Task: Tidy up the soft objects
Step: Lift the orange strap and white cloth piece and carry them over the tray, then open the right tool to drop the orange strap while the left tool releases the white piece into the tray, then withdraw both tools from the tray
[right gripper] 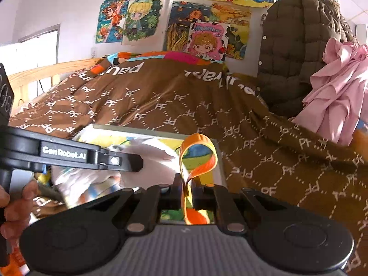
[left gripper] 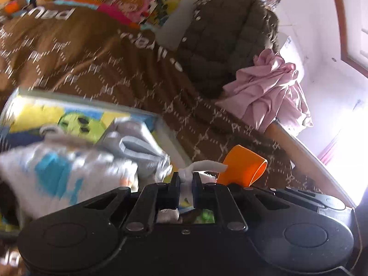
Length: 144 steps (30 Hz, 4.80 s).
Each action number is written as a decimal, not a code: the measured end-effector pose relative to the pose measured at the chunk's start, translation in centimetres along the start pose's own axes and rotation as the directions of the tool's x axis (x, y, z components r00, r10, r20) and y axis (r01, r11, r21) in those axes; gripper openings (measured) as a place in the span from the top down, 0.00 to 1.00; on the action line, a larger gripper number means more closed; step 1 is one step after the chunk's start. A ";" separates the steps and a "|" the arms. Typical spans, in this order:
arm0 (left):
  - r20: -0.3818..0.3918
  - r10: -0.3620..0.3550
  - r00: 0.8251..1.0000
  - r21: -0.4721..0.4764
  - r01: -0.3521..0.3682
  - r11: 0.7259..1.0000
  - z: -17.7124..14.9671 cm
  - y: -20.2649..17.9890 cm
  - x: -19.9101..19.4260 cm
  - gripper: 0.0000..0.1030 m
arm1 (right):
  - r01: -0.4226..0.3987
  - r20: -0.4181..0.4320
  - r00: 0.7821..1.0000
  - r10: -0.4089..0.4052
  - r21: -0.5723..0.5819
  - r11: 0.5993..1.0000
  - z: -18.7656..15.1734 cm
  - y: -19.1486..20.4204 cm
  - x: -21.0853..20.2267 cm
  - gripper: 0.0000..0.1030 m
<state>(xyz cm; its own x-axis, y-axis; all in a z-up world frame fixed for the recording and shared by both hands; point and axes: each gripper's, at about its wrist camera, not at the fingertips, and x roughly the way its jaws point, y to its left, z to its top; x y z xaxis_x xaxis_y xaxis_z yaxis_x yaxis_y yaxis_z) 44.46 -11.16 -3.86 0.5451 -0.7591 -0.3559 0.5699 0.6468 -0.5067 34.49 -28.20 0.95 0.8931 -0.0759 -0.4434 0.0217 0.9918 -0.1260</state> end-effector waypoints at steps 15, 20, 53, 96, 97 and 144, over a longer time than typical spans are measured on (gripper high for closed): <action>0.034 -0.001 0.999 0.012 0.001 1.000 2.8 0.9 3.9 0.90 | -0.002 -0.068 0.998 0.002 0.008 1.000 1.0 -2.0 5.4 0.92; -0.001 0.002 1.000 0.014 -0.002 1.000 2.8 0.8 5.7 0.90 | -0.005 -0.119 0.993 0.015 0.079 0.997 1.1 -3.3 7.2 0.92; -0.100 0.071 0.992 0.014 -0.070 0.997 0.5 1.7 7.9 0.81 | -0.005 -0.219 0.975 0.024 0.087 0.996 0.1 -3.6 8.9 0.75; 0.049 0.185 0.982 0.001 -0.185 0.983 -0.2 -0.4 -2.5 0.01 | 0.073 -0.096 0.994 -0.060 0.132 0.989 0.2 -2.9 -0.5 0.00; 0.060 0.189 0.980 0.010 -0.190 0.982 -0.3 -0.6 -3.1 0.01 | 0.073 -0.092 0.994 -0.061 0.131 0.989 0.0 -2.8 -0.8 0.00; 0.140 0.407 0.903 0.130 -0.424 0.896 -12.7 -2.0 -17.2 0.01 | 0.077 -0.050 0.996 -0.069 0.167 0.983 -10.3 3.9 -11.3 0.00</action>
<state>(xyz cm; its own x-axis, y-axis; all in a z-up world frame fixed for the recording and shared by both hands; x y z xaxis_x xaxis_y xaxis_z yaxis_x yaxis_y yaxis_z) 26.14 -0.34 -6.74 0.8100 -0.4119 -0.4174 0.3598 0.9112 -0.2009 19.86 -24.55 -3.69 0.8657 -0.1496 -0.4777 0.1648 0.9863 -0.0102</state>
